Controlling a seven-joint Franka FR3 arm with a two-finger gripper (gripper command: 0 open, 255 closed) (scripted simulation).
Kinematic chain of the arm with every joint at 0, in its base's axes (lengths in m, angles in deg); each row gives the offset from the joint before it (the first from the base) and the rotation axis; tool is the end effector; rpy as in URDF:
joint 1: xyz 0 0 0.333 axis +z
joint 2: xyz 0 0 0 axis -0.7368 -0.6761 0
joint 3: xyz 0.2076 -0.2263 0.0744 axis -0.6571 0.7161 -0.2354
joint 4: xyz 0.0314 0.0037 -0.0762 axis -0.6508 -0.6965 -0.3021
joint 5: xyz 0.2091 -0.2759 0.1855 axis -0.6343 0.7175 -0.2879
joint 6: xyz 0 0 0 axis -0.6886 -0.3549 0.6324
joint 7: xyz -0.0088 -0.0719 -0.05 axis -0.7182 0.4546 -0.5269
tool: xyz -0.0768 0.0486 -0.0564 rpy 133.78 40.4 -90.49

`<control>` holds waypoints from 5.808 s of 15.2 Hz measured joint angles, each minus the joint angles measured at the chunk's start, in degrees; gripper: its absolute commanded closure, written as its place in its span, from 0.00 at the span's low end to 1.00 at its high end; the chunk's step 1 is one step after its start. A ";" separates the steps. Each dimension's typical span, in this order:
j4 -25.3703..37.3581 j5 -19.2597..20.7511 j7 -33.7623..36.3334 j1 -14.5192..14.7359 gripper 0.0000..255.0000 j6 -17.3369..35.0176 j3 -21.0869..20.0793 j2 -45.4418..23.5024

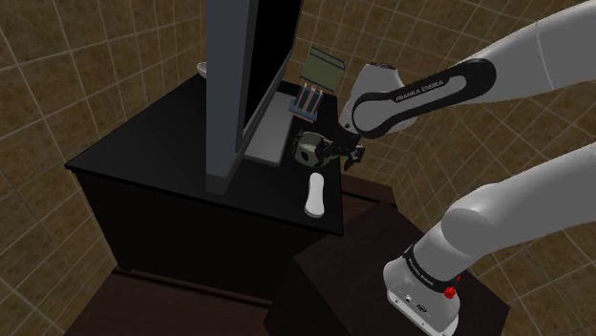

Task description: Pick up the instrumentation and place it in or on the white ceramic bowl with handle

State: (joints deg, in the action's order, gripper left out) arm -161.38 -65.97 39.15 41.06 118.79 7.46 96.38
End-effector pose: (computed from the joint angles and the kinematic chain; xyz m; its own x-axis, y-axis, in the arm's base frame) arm 0.3777 0.0233 0.3211 0.8437 -0.5366 0.0179 -0.5362 -0.8438 -0.0219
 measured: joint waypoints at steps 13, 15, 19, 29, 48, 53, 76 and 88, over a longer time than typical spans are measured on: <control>1.84 6.14 12.35 -2.73 0.00 21.40 -1.46 -24.74; 2.16 7.57 13.45 -2.48 0.00 23.32 -0.97 -27.05; 2.11 7.84 13.66 -2.40 0.00 23.83 -0.86 -27.48; 2.11 7.84 13.70 -2.39 1.00 23.83 -0.85 -27.48; 2.13 1.20 9.09 -2.38 1.00 9.60 -2.12 -12.99; 2.82 0.23 8.46 -2.04 1.00 4.34 -1.83 -8.38; 25.79 4.47 1.67 -7.16 1.00 -9.43 3.82 -17.94; 43.60 6.13 -2.50 -9.74 1.00 -11.83 6.36 -33.50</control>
State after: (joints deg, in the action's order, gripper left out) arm -117.77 -59.84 36.65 31.32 106.96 13.82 62.87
